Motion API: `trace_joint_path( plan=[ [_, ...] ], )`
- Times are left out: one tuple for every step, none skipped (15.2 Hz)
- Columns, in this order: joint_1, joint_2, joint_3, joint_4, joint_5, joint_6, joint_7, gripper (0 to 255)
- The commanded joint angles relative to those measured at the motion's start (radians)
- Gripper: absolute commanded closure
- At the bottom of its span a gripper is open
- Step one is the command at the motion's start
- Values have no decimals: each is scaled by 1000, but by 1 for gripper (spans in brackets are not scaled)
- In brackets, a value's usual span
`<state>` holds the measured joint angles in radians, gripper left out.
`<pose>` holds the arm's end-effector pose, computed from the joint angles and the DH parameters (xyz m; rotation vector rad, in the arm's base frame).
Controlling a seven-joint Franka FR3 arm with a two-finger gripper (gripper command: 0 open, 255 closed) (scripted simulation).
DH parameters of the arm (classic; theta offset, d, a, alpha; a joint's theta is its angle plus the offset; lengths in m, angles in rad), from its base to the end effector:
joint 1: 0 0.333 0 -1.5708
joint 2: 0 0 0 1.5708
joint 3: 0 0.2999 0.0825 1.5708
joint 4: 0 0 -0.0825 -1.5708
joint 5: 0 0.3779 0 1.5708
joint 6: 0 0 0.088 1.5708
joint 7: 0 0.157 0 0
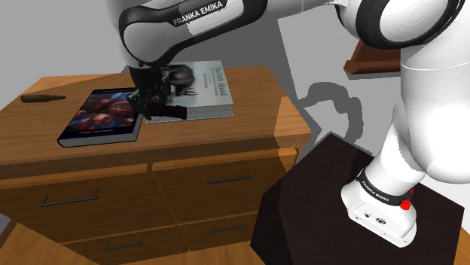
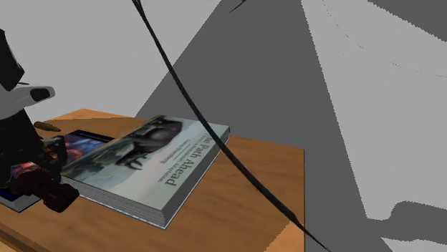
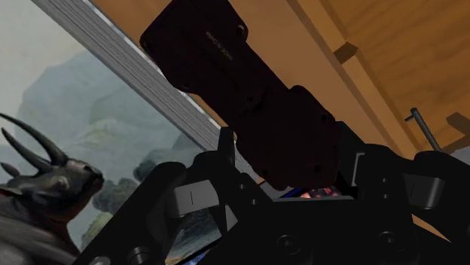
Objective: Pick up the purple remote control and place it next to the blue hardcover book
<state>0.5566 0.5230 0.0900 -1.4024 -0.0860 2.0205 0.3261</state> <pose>0.5750 0.4113 0.3510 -3.0779 -0.5283 -0.1599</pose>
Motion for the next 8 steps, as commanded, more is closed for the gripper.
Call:
trace_joint_path(
  plan=[
    [1,6,0,-17,-2,23,3,255],
    [1,9,-1,-26,-2,35,4,255],
    [1,12,-1,-34,-3,46,5,255],
    [1,16,-1,-41,-3,58,5,255],
    [1,20,-2,-49,-4,69,6,255],
    [1,24,-2,-56,-5,80,7,255],
    [1,29,-2,-62,-5,91,8,255],
    [1,33,-3,-69,-6,102,8,255]
  ],
)
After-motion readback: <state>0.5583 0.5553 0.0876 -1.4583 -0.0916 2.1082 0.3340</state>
